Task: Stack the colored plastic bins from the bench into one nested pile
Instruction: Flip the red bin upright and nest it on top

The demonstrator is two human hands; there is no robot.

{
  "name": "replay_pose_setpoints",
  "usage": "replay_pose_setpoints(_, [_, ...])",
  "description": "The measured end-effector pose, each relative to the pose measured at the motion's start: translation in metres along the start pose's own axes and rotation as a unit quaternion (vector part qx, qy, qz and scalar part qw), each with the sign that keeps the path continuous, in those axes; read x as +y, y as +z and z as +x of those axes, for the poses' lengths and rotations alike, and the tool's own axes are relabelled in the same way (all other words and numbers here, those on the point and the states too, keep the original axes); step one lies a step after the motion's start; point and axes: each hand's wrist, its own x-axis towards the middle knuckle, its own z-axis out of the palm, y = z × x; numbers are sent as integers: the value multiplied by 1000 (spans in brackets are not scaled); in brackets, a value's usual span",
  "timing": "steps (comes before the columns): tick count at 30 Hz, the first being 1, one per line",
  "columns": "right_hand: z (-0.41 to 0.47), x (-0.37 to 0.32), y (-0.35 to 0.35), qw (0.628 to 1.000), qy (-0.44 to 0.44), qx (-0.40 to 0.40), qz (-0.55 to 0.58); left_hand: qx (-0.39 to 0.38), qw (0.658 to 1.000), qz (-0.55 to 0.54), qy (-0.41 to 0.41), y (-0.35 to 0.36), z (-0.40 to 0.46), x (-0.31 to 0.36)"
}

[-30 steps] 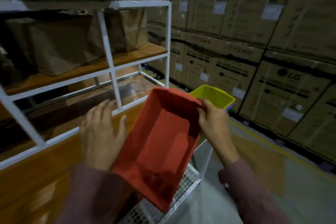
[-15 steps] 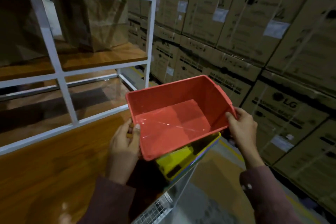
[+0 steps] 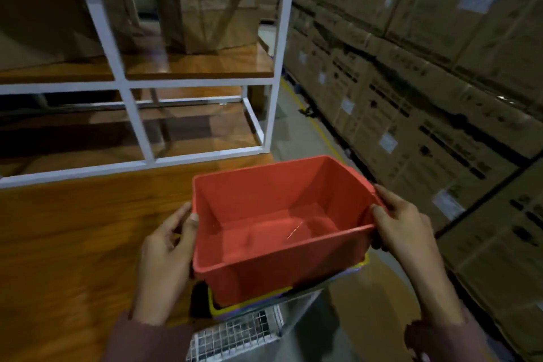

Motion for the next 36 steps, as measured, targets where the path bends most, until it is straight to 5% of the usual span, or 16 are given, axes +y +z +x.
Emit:
replay_pose_setpoints(6, [37, 38, 37, 989, -68, -68, -109, 15, 995, 102, -9, 16, 7, -29])
replay_pose_setpoints(10, [50, 79, 74, 990, -71, -117, -45, 21, 980, 197, -27, 35, 2, -58])
replay_pose_setpoints(16, [53, 89, 99, 974, -93, -149, 143, 48, 982, 169, -66, 55, -8, -61])
replay_pose_setpoints(36, [53, 117, 101, 891, -21, -269, 364, 15, 996, 63, -56, 46, -1, -96])
